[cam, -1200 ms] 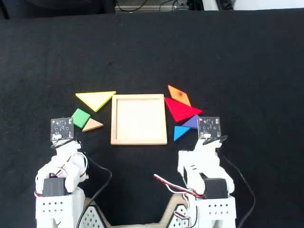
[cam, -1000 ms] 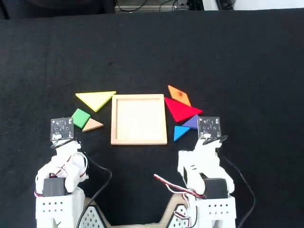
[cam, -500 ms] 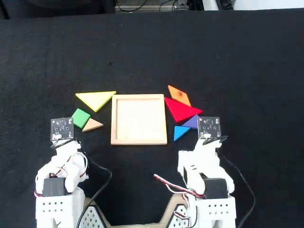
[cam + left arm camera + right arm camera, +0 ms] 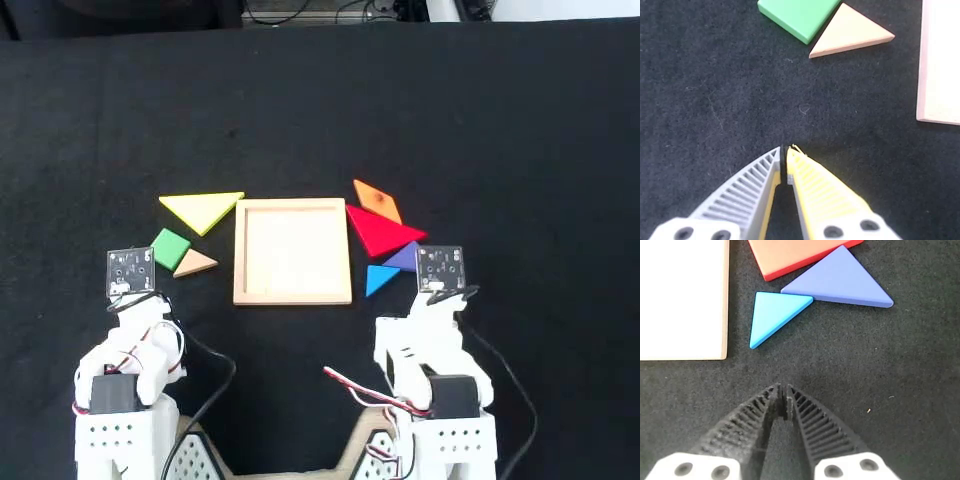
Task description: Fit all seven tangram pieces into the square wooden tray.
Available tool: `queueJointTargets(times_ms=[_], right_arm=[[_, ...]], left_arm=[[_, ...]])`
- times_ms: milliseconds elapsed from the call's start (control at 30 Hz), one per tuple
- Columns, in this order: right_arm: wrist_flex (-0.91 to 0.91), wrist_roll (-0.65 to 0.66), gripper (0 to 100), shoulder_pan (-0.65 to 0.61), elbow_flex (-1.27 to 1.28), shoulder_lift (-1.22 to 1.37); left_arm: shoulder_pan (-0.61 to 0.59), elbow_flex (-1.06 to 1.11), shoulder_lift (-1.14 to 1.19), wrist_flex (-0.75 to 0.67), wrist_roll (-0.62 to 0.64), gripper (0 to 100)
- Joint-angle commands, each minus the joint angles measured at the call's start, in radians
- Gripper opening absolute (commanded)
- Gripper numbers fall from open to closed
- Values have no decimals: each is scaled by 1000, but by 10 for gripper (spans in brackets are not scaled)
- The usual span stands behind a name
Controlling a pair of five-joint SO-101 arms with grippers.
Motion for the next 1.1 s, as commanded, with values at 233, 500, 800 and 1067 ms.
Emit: queueJointTargets(times_ms=[233,500,800,1067], right_arm=[[-6,-15,11,11,-2,-24],[-12,-11,11,9,-2,-25],[-8,-11,11,60,-2,-25],[-8,-11,11,69,-2,-25]], left_arm=[[8,4,0,-3,11,30],[16,-7,-2,-17,5,33],[19,19,0,-107,6,30],[19,19,0,-107,6,30]])
